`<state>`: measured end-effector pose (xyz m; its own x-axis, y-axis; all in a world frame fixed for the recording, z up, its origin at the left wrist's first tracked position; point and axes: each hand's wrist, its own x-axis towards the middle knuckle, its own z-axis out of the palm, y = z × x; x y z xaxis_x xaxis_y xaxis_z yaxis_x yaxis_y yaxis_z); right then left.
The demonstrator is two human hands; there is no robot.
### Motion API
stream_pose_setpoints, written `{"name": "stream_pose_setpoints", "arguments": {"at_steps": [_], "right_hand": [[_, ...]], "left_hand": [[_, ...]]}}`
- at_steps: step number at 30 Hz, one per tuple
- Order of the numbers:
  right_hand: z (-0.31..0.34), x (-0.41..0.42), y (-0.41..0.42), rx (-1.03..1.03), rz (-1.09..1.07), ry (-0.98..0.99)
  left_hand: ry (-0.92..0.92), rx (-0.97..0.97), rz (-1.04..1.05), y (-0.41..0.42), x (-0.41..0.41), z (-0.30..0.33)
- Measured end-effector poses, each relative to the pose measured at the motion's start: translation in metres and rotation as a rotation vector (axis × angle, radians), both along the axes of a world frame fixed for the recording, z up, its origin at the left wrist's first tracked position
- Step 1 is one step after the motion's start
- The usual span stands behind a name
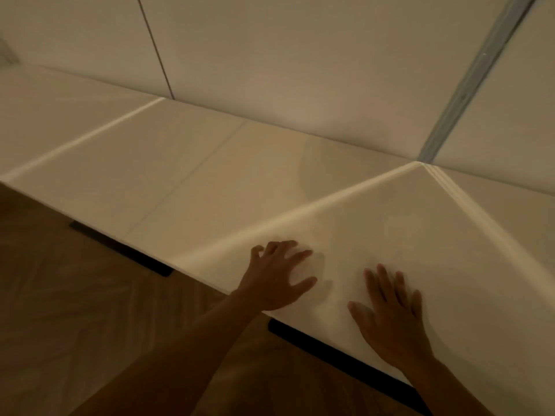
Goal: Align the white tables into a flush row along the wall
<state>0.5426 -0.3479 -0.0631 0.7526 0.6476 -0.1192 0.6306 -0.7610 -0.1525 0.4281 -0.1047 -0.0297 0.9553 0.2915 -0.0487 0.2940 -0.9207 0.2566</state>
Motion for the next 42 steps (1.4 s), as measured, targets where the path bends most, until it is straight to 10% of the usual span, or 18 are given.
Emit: {"name": "stream_pose_setpoints", "arguments": {"at_steps": [8,21,42], "right_hand": [[-0.001,-0.022,0.207,0.164,0.2,-0.012],[-0.006,0.009,0.457,0.163,0.367,-0.05],[-0.006,0.219,0.617,0.251,-0.048,-0.075]], "left_hand": [[-0.003,0.056,0.394,0.222,-0.067,-0.016],[0.056,0.107,0.204,0.338,-0.004,-0.045],[-0.042,0.084,-0.115,0.503,0.275,-0.024]]}}
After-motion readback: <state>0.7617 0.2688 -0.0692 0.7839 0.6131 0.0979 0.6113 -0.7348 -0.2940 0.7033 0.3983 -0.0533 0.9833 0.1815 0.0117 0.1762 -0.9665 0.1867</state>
